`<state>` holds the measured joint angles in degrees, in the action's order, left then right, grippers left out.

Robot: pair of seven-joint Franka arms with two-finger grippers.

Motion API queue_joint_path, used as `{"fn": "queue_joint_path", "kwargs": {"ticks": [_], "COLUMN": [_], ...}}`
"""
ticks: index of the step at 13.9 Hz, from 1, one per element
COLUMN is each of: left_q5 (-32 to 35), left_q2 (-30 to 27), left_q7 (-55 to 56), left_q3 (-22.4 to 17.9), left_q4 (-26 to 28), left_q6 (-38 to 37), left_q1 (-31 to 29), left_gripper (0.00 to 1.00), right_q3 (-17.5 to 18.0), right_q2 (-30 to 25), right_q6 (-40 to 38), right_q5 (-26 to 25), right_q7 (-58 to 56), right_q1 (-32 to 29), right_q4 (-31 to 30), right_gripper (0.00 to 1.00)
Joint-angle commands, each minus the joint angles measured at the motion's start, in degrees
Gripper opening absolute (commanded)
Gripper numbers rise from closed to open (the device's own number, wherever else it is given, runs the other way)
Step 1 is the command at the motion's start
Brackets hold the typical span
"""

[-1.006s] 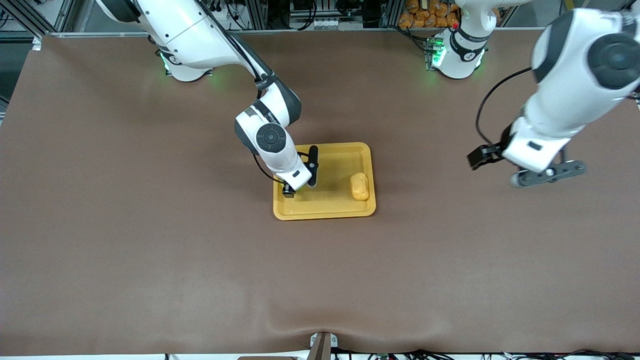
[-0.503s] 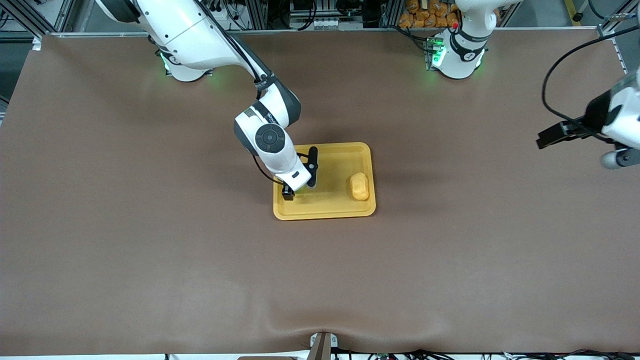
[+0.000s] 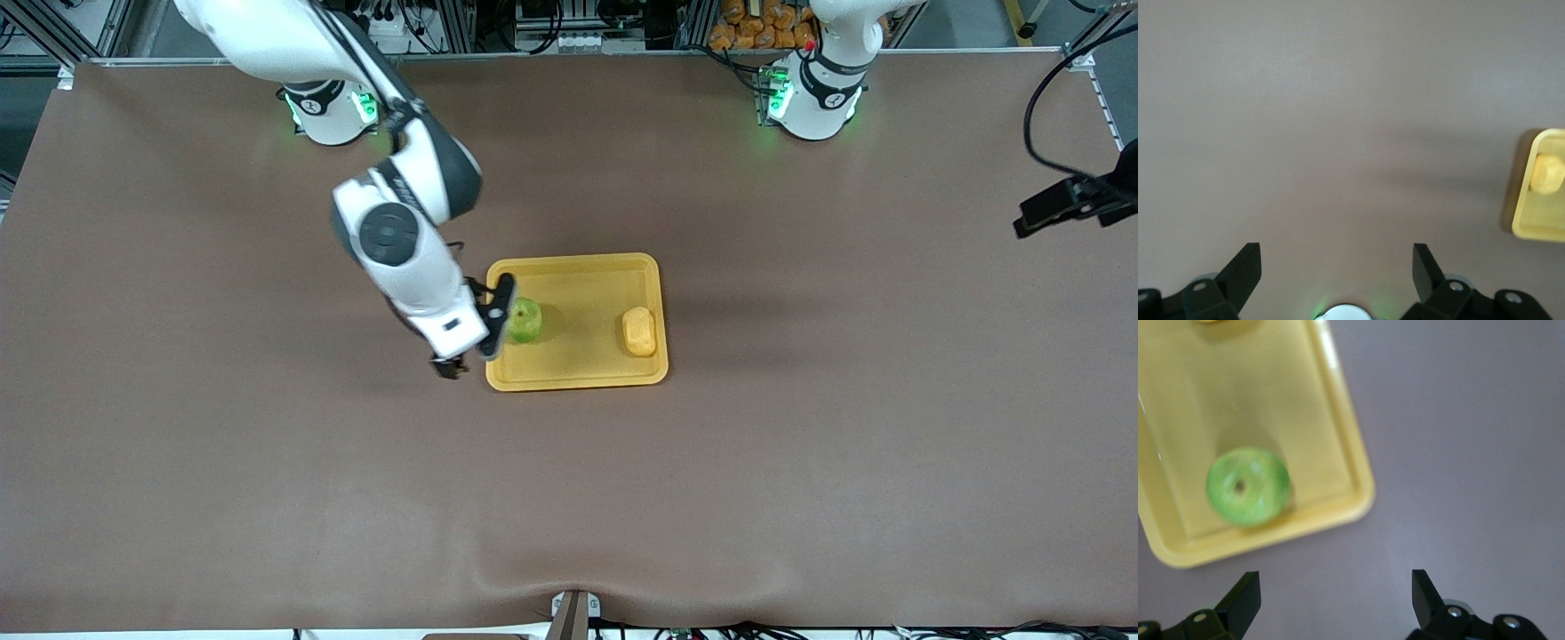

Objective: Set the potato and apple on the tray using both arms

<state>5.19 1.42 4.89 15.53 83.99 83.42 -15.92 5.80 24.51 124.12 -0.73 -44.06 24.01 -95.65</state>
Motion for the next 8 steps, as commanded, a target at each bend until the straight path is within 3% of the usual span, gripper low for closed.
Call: {"fn": "queue_joint_path", "kwargs": {"ticks": [1,5,8], "left_q5": [-0.97,-0.97,-1.14], "left_q2": [-2.38,-5.28,-7.74], "left_q7": [-1.64,-1.72,-2.60], "left_q3": [-7.24,-16.83,-18.34], "left_q4": [0.82,3.71,6.44], "left_q6": [-1.42,-1.42,-1.16], "left_q1": [6.57,16.07,17.59], "left_gripper": [1.00,1.00,1.00], "right_q3": [1.05,1.14,1.06], "right_q2": [-5.51,-12.97,-18.25], "right_q6": [-3.96,-12.66,-20.04], "right_q5": [-1.03,1.77,3.98], "right_q7": [4.06,4.42,4.43], "right_q1": [-4.66,-13.88,-21.09], "right_q4": [-0.85,-0.50,-0.32], "right_gripper": [1.00,1.00,1.00]}}
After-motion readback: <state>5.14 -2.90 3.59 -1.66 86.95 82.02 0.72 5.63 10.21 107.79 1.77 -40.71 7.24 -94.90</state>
